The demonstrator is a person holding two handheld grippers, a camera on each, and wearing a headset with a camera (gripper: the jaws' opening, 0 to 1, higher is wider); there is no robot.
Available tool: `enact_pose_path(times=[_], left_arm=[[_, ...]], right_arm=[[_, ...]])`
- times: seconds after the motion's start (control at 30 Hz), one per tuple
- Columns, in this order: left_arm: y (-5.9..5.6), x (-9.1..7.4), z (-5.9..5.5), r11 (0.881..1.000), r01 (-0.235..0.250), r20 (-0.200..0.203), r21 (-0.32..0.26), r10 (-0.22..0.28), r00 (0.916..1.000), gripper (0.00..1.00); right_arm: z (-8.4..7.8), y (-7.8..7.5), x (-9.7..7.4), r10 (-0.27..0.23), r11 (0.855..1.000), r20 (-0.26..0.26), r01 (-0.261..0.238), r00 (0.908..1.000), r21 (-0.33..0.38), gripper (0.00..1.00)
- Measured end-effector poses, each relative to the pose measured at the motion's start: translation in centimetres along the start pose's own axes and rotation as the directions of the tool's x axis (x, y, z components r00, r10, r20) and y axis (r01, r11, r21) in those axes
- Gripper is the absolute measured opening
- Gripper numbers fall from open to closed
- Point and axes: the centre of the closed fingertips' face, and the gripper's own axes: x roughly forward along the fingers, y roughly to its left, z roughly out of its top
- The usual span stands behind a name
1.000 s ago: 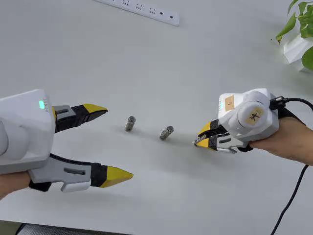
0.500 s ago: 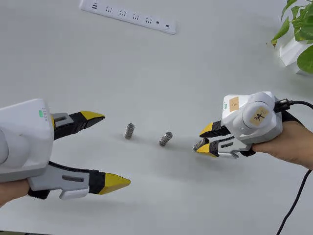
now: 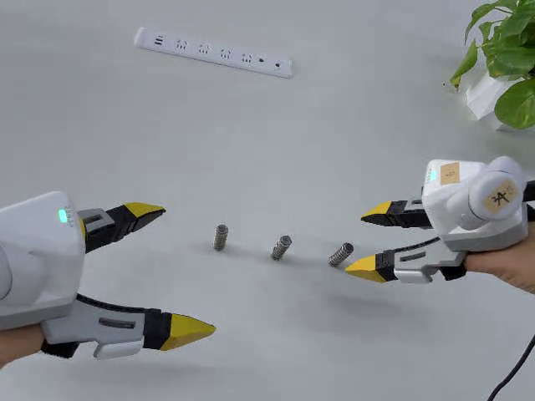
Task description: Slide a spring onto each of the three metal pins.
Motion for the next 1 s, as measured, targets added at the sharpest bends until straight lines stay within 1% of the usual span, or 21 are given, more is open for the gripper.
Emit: enact_pose_path(times=[0.07,0.2,0.37,0.5,0.6,0.8,0.87,0.93,1.0], left_arm=[[-0.1,-0.2,-0.1,1.0,-0.005,-0.002,0.004,0.005,1.0,0.93],[-0.1,-0.5,-0.2,1.0,-0.013,-0.011,0.013,0.013,0.9999,0.97],[0.0,-0.9,-0.4,1.0,-0.024,-0.016,0.02,0.025,0.9996,0.99],[-0.1,-1.2,-0.9,0.999,-0.032,-0.03,0.027,0.033,0.999,0.99],[0.0,-1.4,-1.3,0.999,-0.041,-0.037,0.024,0.042,0.9984,0.99],[0.0,-1.8,-2.2,0.998,-0.053,-0.055,0.021,0.054,0.997,0.99],[0.0,-1.8,-2.4,0.998,-0.054,-0.057,0.016,0.055,0.9969,0.99],[-0.1,-1.9,-2.5,0.998,-0.055,-0.061,0.013,0.056,0.9966,0.99],[-0.1,-1.9,-2.6,0.998,-0.056,-0.065,0.012,0.057,0.9963,0.99]], right_arm=[[-0.2,0.3,-0.5,-0.009,1.0,0.033,0.008,0.9994,0.019,0.54],[-0.9,0.9,-1.5,-0.028,0.999,0.071,0.024,0.9971,0.048,0.61],[-1.6,2.1,-2.7,-0.046,0.995,0.124,0.035,0.9912,0.089,0.7],[-2.1,2.5,-3.8,-0.064,0.992,0.172,0.045,0.983,0.116,0.79],[-2.4,2.6,-4.4,-0.083,0.989,0.211,0.054,0.974,0.138,0.85],[-3.5,3.5,-4.6,-0.09,0.985,0.243,0.051,0.9659,0.162,0.96],[-3.9,3.7,-4.6,-0.09,0.985,0.246,0.05,0.9652,0.165,0.99],[-4.3,3.9,-4.5,-0.091,0.985,0.239,0.052,0.9668,0.167,0.99],[-4.6,4.0,-4.5,-0.095,0.984,0.238,0.055,0.9665,0.17,0.99]])
